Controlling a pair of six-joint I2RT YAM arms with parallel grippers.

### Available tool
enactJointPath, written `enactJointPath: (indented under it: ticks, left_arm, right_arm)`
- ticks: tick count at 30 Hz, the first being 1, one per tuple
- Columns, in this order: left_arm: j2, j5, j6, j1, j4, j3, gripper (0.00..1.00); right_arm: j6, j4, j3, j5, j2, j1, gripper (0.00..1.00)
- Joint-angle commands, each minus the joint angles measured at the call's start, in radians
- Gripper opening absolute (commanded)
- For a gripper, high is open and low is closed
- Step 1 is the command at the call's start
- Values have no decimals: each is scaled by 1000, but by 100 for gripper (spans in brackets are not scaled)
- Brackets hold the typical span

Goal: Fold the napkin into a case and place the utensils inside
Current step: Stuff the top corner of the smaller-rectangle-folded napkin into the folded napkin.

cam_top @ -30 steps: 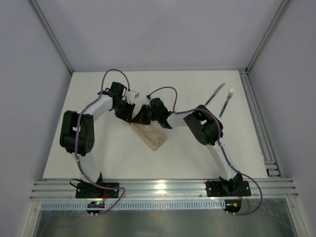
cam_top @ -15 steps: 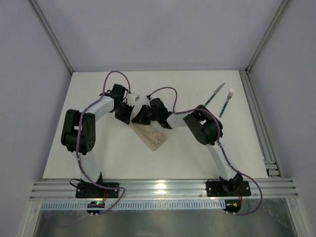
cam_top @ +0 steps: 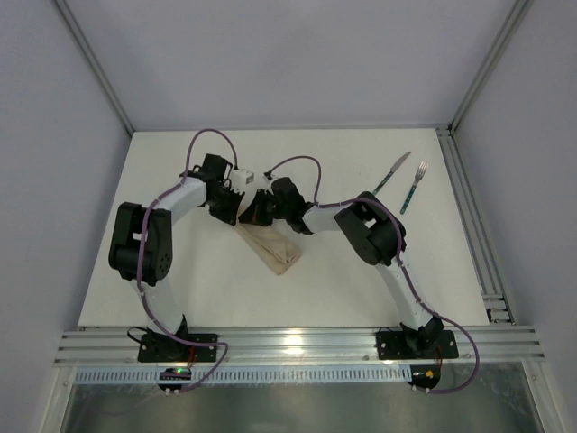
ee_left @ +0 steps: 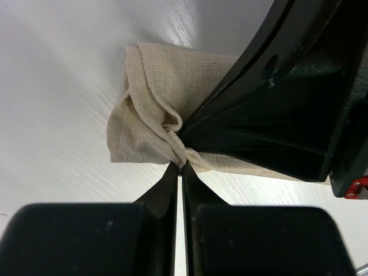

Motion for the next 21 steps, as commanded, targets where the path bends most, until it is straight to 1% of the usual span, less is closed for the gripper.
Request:
enactJointPath:
  ticks: [1, 5, 8, 13, 18, 21]
  left_arm:
    - [-52, 70, 16, -5, 74, 17, 0]
    - [-44, 102, 22, -4, 56, 43, 0]
    - [-63, 116, 19, -5, 54, 46, 0]
    - [-61, 130, 23, -5, 54, 55, 0]
    - [-9, 159, 6, -5, 54, 85, 0]
    - [38, 154, 6, -4, 54, 114, 0]
  right_arm:
    - [39, 51, 67, -30, 37, 20, 4]
    - [96, 30, 93, -32, 73, 20, 4]
    - [117, 4, 84, -1, 75, 20, 4]
    - [99, -9, 81, 14, 66, 19, 4]
    - [82, -6, 96, 8, 66, 20, 4]
    - [41, -23, 113, 9, 55, 26, 4]
